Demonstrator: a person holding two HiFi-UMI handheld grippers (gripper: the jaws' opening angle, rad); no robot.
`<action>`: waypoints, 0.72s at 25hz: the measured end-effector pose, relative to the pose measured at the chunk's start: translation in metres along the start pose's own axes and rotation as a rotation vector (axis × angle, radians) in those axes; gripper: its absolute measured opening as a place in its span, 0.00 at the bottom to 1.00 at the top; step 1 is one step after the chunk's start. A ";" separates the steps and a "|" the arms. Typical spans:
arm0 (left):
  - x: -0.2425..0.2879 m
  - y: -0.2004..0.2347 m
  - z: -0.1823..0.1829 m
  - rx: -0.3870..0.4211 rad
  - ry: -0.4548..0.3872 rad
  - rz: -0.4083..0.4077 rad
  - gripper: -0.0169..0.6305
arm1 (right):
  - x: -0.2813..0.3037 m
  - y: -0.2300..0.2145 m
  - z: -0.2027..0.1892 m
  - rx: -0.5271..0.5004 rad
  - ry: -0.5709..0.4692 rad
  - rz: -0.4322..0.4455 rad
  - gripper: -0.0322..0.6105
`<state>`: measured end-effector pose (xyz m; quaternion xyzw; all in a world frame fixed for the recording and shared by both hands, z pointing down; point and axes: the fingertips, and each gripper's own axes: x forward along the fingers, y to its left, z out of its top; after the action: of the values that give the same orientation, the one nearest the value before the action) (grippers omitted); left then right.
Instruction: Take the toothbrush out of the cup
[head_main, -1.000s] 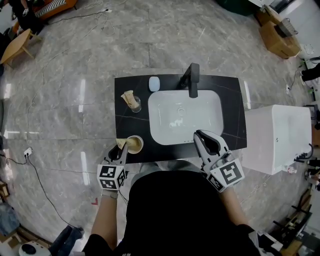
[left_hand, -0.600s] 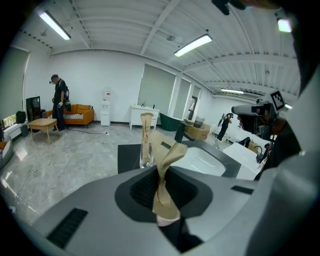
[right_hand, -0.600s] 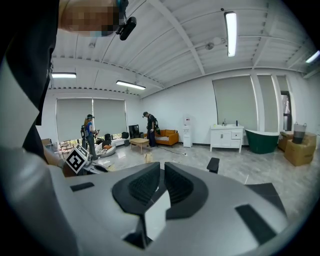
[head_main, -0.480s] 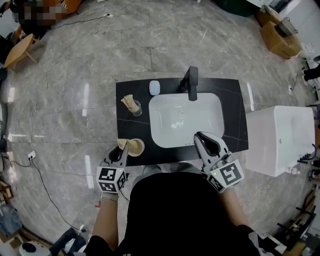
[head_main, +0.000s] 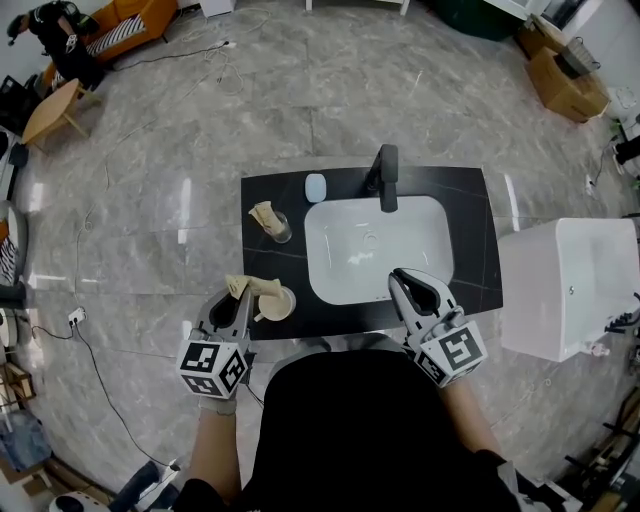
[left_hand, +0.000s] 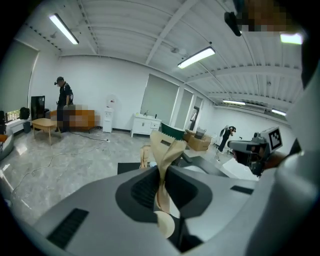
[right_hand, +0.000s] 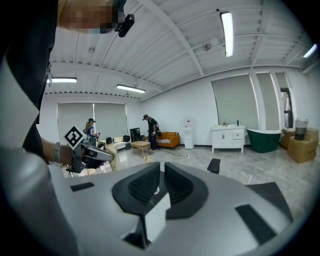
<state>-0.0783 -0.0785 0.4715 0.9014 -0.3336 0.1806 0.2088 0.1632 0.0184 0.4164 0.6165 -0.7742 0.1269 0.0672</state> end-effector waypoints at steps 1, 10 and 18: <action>-0.002 -0.001 0.008 -0.006 -0.012 0.003 0.10 | 0.000 -0.001 0.000 0.001 -0.001 0.001 0.12; -0.028 0.002 0.064 -0.035 -0.127 0.071 0.10 | 0.005 -0.004 0.009 -0.005 -0.017 0.022 0.12; -0.057 0.012 0.072 -0.063 -0.186 0.146 0.10 | 0.028 0.004 0.016 -0.030 -0.007 0.089 0.12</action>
<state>-0.1133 -0.0925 0.3872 0.8804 -0.4220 0.1004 0.1915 0.1539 -0.0115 0.4077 0.5808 -0.8029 0.1159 0.0680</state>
